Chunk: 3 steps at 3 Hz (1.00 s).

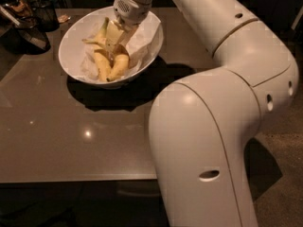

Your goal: Pick banana from white bowl

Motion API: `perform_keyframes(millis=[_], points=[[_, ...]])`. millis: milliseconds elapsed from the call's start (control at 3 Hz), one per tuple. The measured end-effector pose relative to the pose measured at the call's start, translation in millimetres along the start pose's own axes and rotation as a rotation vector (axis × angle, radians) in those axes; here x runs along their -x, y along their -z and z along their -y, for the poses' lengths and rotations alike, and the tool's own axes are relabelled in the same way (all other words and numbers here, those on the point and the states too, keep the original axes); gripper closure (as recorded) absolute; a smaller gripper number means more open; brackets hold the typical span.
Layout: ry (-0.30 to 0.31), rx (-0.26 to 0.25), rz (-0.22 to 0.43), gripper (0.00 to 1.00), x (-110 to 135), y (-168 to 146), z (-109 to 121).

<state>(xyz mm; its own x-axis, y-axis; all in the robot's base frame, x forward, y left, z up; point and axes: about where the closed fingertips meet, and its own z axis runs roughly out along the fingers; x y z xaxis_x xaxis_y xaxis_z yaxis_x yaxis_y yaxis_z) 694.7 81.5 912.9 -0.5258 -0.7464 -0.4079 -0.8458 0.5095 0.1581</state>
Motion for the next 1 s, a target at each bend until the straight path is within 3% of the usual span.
perform_keyframes(millis=[1000], points=[[0.165, -0.149, -0.064, 1.0, 7, 64, -61]])
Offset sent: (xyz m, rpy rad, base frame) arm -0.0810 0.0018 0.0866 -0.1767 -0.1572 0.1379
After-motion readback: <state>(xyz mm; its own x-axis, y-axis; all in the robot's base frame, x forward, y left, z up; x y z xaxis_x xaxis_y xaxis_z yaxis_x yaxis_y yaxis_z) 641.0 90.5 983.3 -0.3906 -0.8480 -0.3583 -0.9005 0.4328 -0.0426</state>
